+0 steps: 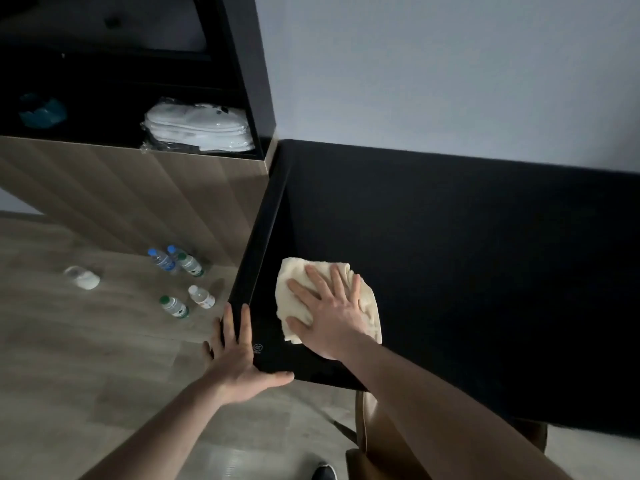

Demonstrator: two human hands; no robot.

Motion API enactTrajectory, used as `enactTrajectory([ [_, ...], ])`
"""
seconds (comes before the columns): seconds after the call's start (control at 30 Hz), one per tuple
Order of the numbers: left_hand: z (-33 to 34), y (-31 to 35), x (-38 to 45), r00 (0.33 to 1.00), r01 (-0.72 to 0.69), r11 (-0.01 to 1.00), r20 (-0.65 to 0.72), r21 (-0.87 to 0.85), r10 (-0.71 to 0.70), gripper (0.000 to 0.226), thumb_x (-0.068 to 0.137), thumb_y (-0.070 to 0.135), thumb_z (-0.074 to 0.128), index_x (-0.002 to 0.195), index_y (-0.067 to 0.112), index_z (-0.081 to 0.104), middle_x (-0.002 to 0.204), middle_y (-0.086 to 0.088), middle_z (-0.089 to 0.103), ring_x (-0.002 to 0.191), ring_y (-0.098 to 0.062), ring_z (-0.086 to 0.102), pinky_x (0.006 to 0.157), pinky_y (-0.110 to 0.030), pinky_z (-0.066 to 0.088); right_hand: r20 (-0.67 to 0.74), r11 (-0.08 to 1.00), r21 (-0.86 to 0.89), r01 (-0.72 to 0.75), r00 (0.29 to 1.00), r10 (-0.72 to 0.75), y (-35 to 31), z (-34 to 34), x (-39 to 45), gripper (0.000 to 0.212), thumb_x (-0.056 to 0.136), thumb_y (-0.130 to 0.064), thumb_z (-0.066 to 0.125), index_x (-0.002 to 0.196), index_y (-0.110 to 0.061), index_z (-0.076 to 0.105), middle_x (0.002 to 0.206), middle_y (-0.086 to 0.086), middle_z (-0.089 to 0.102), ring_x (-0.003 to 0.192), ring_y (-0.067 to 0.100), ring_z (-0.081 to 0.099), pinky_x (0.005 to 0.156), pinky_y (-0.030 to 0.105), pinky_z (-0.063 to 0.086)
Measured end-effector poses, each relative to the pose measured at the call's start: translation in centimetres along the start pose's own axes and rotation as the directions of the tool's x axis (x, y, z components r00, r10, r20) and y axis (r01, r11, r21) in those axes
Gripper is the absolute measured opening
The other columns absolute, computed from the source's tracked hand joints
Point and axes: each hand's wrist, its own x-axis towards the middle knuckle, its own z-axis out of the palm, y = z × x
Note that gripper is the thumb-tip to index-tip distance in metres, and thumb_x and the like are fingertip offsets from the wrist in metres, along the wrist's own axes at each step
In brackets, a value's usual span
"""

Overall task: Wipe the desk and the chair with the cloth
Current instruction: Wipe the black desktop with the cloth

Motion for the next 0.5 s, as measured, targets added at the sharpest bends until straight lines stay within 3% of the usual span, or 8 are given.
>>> enactTrajectory([
  [0.13,0.7,1.6,0.1,0.992,0.011,0.998,-0.129,0.060,-0.003,0.158,0.057,0.102,0.058,0.159,0.025,-0.035,0.165,-0.010,-0.043,0.156,-0.038,-0.031,0.129,-0.058,-0.008,-0.060,0.997,0.041,-0.062,0.996,0.064,4.8,0.1,-2.9,0.074,0.098,-0.077,0.028,0.164,-0.056,0.003,0.177,-0.012,-0.009,0.162,0.034,-0.019,0.122,0.069,-0.018],
  [0.23,2.7,5.0,0.0,0.967,-0.087,0.979,-0.220,0.183,0.128,0.150,0.059,0.106,0.045,0.161,0.025,-0.030,0.165,-0.005,-0.045,0.156,-0.037,-0.032,0.129,-0.059,-0.008,-0.080,0.992,0.071,-0.109,0.990,0.114,9.1,-0.1,-5.0,0.075,0.096,-0.078,0.029,0.163,-0.058,0.003,0.177,-0.014,-0.007,0.162,0.032,-0.018,0.123,0.068,-0.017],
  [0.33,5.5,10.4,-0.6,0.948,-0.190,0.940,-0.195,0.283,0.251,0.144,0.063,0.104,0.040,0.163,0.025,-0.027,0.165,-0.003,-0.045,0.155,-0.034,-0.034,0.129,-0.059,-0.008,-0.085,0.981,0.093,-0.168,0.981,0.176,14.0,-0.6,-7.0,0.076,0.095,-0.080,0.028,0.163,-0.058,0.002,0.177,-0.016,-0.008,0.162,0.030,-0.020,0.123,0.065,-0.020],
  [0.5,9.4,19.9,-1.2,0.954,-0.226,0.922,-0.120,0.315,0.275,0.140,0.066,0.102,0.042,0.166,0.025,-0.020,0.167,-0.003,-0.041,0.155,-0.034,-0.033,0.129,-0.060,-0.007,-0.104,0.965,0.120,-0.232,0.964,0.245,22.0,-2.0,-11.0,0.075,0.096,-0.081,0.027,0.164,-0.057,0.005,0.177,-0.016,-0.005,0.162,0.027,-0.020,0.124,0.064,-0.020],
])
